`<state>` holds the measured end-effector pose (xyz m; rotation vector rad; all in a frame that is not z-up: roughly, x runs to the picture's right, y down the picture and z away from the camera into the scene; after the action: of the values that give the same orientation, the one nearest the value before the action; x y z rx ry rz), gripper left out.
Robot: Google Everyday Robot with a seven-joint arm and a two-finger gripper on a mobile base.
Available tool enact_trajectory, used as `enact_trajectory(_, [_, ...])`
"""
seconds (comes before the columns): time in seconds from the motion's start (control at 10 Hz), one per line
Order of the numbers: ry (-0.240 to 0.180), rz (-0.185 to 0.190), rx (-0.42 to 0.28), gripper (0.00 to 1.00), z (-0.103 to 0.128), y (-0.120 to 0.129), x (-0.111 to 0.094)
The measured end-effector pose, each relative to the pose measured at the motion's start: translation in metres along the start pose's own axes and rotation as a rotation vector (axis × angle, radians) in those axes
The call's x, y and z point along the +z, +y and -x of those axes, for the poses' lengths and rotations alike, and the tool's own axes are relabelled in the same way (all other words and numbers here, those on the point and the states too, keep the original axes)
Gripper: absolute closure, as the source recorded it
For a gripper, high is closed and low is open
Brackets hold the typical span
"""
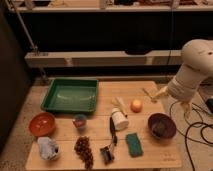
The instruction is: Wipe red bowl with eraser
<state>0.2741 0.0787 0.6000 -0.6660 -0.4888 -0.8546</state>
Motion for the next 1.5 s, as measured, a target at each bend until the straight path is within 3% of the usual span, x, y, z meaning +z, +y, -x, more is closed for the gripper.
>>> enact_trajectory(0.6, [-0.001,0.001,-0.001,0.2,0.0,0.0,0.001])
enact_trajectory(0.8, [0.001,0.001,-0.002,0.2,-0.002,0.002,0.017])
enact_trajectory(1.5, [0.002,0.001,-0.001,0.2,-0.021,0.009,0.149])
